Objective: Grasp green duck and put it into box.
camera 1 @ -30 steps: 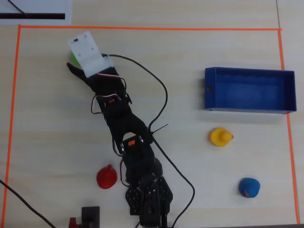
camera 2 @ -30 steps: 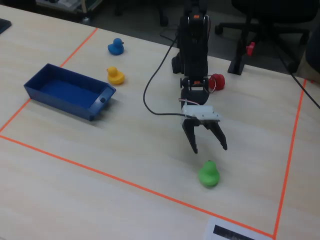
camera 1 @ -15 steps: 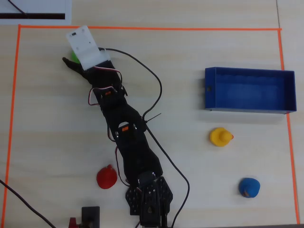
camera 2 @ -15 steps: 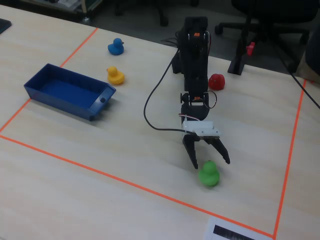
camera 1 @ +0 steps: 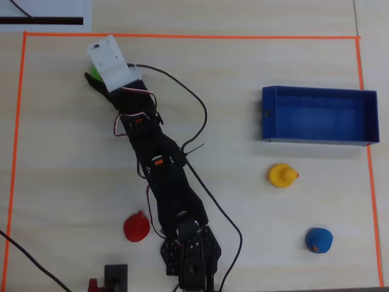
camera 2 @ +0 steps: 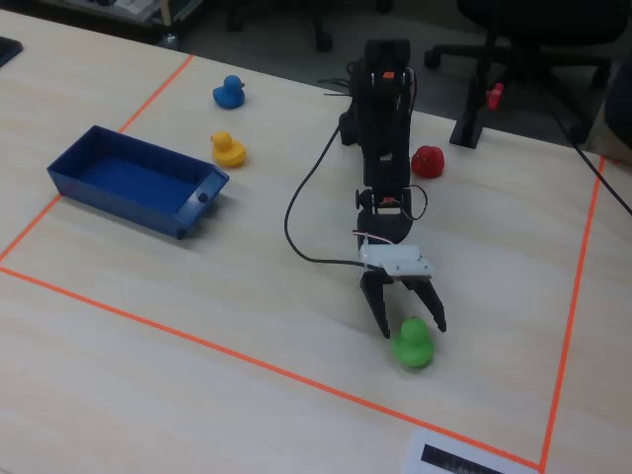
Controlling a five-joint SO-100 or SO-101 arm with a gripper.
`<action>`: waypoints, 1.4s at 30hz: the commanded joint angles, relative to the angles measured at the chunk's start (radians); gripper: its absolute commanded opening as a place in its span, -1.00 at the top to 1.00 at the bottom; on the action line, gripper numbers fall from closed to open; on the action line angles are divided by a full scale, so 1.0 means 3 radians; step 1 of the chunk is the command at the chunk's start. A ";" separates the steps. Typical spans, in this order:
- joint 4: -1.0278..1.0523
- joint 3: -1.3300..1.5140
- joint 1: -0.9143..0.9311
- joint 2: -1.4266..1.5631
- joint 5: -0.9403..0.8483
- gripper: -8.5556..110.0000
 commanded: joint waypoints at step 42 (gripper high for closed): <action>0.5118 -0.0833 0.2684 0.3395 0.1237 0.86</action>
